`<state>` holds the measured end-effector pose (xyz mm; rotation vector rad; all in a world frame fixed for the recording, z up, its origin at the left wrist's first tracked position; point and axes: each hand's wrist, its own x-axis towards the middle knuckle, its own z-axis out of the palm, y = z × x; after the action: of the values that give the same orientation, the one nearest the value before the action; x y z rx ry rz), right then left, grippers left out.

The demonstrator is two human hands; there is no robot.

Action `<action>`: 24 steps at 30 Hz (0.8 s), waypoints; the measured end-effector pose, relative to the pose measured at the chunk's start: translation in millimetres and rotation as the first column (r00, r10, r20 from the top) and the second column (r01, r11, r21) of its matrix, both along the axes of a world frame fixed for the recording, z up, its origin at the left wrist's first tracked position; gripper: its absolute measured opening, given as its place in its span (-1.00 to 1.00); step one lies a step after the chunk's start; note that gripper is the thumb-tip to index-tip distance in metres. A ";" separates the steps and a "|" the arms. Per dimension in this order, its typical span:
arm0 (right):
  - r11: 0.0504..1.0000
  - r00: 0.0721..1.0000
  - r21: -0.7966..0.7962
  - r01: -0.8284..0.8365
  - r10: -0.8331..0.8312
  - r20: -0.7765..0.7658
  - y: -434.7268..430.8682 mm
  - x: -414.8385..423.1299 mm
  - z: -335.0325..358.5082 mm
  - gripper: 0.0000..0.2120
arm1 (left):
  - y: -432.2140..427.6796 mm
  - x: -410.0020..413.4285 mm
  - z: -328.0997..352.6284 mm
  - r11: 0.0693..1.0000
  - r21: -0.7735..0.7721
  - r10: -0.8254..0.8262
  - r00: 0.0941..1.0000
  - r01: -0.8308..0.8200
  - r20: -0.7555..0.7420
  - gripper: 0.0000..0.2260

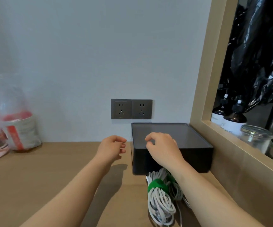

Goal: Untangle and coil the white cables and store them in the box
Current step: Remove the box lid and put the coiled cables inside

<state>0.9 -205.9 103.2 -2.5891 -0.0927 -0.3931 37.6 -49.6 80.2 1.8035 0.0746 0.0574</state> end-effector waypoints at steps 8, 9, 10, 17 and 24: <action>0.988 0.996 -0.151 0.032 -0.044 -0.079 8.8 50.6 -11.6 -0.75 | -11.2 40.0 -22.0 0.988 -0.148 -0.075 0.971 0.042 -0.225 -0.78; 0.985 0.997 -0.169 0.038 -0.049 -0.061 9.7 52.5 -14.7 -0.74 | -12.4 42.5 -23.5 0.982 -0.182 -0.087 0.965 0.042 -0.249 -0.78; 0.981 0.998 -0.187 0.049 -0.056 -0.036 10.6 53.6 -17.0 -0.74 | -13.7 44.5 -24.4 0.977 -0.210 -0.099 0.957 0.042 -0.271 -0.78; 0.972 0.997 -0.222 0.080 -0.074 0.038 13.7 57.5 -22.4 -0.77 | -21.4 56.0 -26.1 0.923 -0.384 -0.165 0.909 0.005 -0.384 -0.87; 0.971 0.996 -0.226 0.084 -0.074 0.054 13.4 57.0 -23.7 -0.77 | -23.4 64.2 -29.6 0.847 -0.525 -0.201 0.869 -0.078 -0.453 -0.63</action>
<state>57.9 -192.4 79.5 -2.8172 -0.0533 -0.4969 101.8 -73.0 50.6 1.2188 0.3634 -0.4441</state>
